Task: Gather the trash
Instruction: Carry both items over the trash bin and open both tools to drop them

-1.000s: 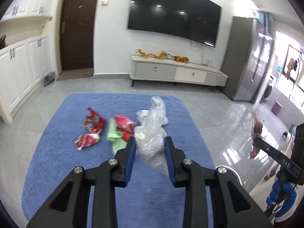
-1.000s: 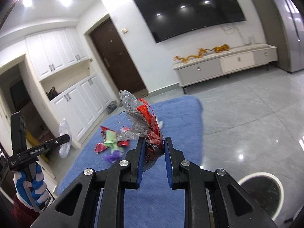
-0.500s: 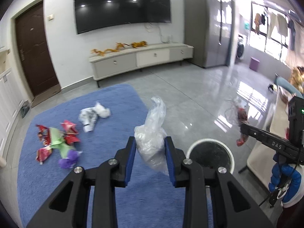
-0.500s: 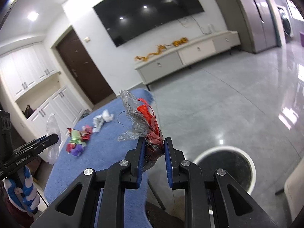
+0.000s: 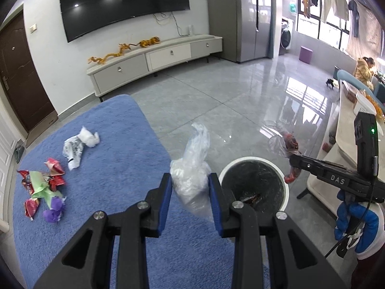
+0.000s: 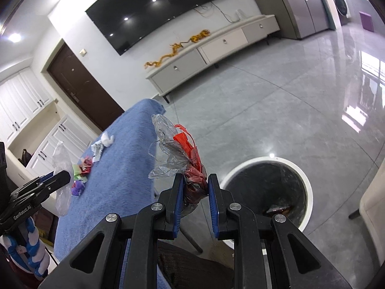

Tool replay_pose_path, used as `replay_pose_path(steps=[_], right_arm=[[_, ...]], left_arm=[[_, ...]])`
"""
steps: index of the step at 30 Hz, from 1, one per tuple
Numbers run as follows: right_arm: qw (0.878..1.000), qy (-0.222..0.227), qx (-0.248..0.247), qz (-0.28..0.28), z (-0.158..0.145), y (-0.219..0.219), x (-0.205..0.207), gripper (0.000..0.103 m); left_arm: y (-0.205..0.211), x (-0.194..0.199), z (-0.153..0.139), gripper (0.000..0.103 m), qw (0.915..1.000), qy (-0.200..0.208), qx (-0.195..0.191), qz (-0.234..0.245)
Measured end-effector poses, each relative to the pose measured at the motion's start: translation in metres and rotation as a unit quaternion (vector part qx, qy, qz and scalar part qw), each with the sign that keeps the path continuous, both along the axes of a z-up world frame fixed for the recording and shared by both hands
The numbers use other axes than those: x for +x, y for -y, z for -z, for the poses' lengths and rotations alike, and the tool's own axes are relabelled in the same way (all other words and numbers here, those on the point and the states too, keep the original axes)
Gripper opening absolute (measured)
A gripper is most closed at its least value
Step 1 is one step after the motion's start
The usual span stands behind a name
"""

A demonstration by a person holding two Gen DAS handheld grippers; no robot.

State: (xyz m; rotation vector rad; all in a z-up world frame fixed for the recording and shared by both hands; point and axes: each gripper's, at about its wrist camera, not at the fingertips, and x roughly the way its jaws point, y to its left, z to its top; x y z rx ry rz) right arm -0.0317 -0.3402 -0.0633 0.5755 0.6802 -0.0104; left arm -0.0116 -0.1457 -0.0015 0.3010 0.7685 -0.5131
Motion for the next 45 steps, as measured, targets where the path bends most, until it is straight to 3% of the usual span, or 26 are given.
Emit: replay_pose_path(steps=[12, 22, 32, 35, 37, 38, 45], right_arm=[[0.999, -0.038, 0.018, 0.023, 0.033, 0.022, 0.003, 0.021], [0.995, -0.084, 0.020, 0.050, 0.067, 0.042, 0.006, 0.022], [0.990, -0.123, 0.021, 0.071, 0.095, 0.060, 0.016, 0.023], [0.989, -0.131, 0.013, 0.074, 0.096, 0.061, 0.018, 0.029], [0.988, -0.133, 0.008, 0.078, 0.095, 0.061, 0.017, 0.036], [0.988, -0.134, 0.007, 0.080, 0.094, 0.060, 0.017, 0.038], [0.986, -0.141, 0.001, 0.093, 0.087, 0.061, 0.011, 0.038]], left_arm=[[0.044, 0.012, 0.030, 0.029, 0.9985, -0.031, 0.028, 0.035], [0.097, 0.028, 0.060, 0.030, 0.9924, -0.079, 0.038, 0.087], [0.140, 0.056, 0.098, 0.030, 0.9869, -0.131, 0.040, 0.086], [0.145, 0.061, 0.103, 0.035, 0.9850, -0.144, 0.034, 0.088], [0.145, 0.064, 0.103, 0.049, 0.9839, -0.152, 0.027, 0.090], [0.145, 0.065, 0.103, 0.051, 0.9838, -0.154, 0.022, 0.090], [0.135, 0.064, 0.095, 0.052, 0.9852, -0.146, 0.017, 0.087]])
